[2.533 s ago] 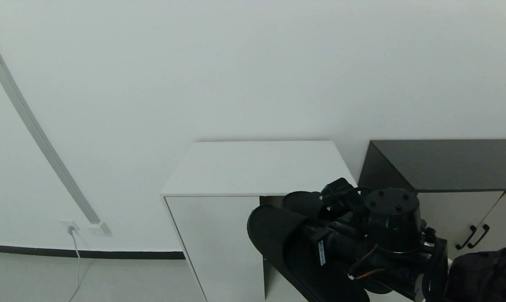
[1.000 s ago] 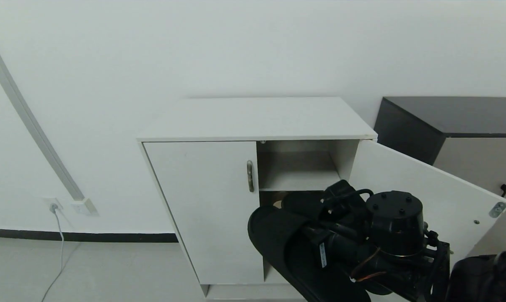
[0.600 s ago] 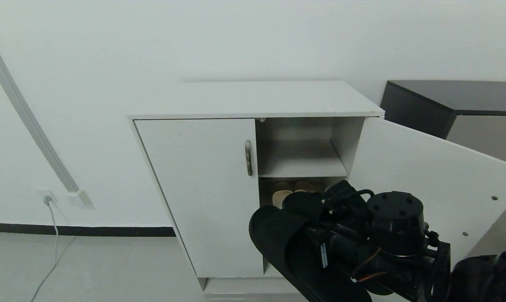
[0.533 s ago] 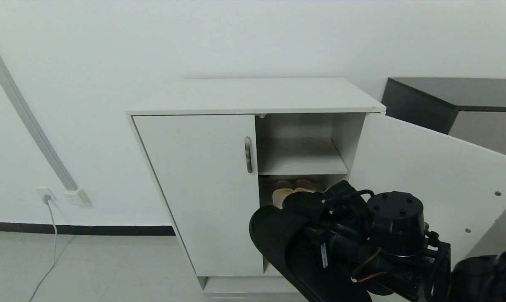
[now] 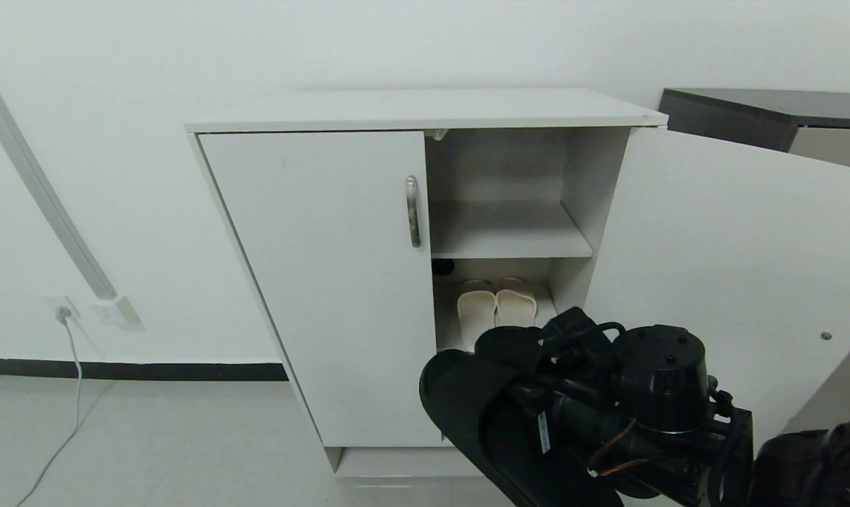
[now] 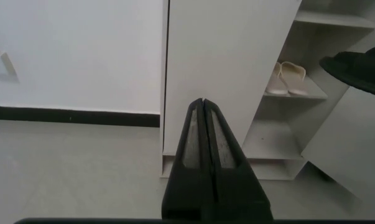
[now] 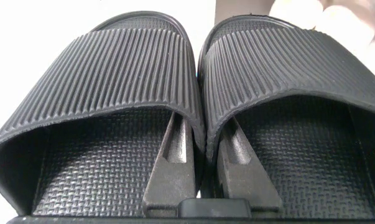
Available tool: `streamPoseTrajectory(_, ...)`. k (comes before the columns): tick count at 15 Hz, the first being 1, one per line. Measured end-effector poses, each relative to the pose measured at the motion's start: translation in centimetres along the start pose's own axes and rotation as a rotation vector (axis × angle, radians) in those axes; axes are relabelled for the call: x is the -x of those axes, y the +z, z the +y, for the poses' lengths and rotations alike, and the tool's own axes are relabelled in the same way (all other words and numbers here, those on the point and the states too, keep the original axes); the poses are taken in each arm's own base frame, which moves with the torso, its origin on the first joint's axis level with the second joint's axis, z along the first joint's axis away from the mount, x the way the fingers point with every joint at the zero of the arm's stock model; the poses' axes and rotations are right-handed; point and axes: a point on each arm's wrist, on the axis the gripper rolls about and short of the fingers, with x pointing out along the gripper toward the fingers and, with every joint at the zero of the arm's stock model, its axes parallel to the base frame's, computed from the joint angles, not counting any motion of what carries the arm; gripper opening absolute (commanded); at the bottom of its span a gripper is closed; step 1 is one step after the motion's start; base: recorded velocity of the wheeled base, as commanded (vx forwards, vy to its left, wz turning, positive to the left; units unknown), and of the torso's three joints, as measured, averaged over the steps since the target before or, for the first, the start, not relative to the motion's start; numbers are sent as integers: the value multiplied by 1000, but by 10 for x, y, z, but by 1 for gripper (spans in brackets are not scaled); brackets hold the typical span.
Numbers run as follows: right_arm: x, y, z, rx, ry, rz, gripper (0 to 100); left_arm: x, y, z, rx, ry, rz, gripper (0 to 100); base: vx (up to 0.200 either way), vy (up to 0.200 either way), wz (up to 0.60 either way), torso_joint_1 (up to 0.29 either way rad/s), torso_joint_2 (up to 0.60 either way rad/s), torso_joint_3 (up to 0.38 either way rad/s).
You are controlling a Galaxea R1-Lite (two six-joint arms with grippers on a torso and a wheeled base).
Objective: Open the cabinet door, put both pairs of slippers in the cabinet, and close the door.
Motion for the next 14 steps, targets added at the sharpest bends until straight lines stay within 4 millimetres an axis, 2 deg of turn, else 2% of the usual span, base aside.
streamPoseTrajectory(3,-2,0,0,-1,-1,0,0,0,0,0,0,1,0,0,0,0,0,-2,188,176)
streamPoseTrajectory(11,-16,-9,-3,-3,-27,-20,0,0,0,0,0,0,0,0,0,0,0,0,8,5)
streamPoseTrajectory(14,-29,-6,-6,4,-216,-20,0,0,0,0,1,0,0,0,0,0,0,0,0,0)
